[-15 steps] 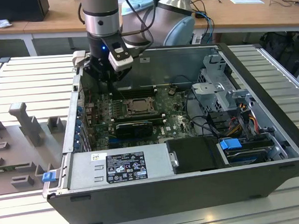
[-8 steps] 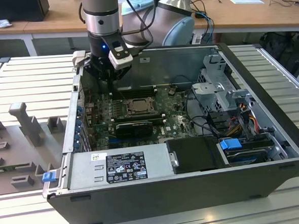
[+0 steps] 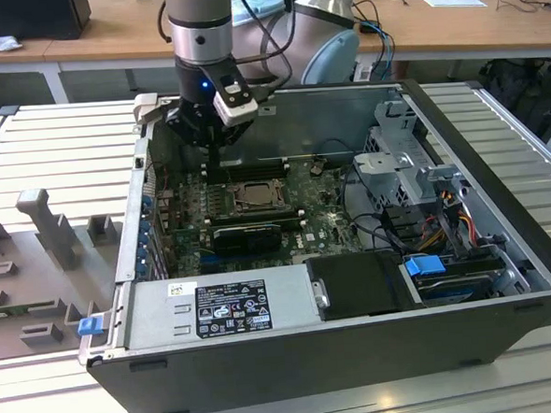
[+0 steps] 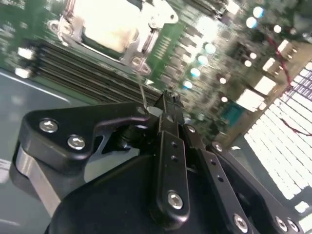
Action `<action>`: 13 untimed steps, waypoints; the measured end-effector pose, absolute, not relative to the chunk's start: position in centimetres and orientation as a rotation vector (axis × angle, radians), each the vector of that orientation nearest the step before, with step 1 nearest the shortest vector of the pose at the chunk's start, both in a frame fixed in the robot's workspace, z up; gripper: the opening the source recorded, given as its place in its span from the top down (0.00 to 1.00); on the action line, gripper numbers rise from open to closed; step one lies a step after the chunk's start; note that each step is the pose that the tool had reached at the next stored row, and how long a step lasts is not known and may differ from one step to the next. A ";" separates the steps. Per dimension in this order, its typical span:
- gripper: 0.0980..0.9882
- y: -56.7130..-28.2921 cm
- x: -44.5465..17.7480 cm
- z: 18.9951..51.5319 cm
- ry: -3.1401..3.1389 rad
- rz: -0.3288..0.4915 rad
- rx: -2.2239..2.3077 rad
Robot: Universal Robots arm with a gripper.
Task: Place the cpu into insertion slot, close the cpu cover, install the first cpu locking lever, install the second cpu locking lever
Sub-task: 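Install the first cpu locking lever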
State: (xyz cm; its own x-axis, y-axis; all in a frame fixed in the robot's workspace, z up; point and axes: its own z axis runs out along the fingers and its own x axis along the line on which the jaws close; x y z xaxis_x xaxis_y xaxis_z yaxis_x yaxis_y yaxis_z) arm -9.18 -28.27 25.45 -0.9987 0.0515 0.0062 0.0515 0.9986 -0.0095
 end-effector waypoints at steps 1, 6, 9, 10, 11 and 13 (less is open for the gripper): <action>0.99 -28.3 -8.7 25.4 -3.133 0.015 -0.080; 0.99 -28.2 -5.3 24.9 -3.124 0.015 -0.080; 0.99 -28.2 -3.8 24.6 -3.122 0.015 -0.080; 0.99 -28.2 -3.6 24.6 -3.122 0.012 -0.080; 0.99 -28.2 -3.6 24.6 -3.122 0.006 -0.078; 0.99 -28.2 -3.6 24.6 -3.129 -0.014 -0.068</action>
State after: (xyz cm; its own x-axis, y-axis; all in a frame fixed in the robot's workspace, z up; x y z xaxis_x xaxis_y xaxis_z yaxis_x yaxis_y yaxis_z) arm -3.62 -28.16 24.59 -0.9990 0.0436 0.0123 0.0437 0.9990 0.0087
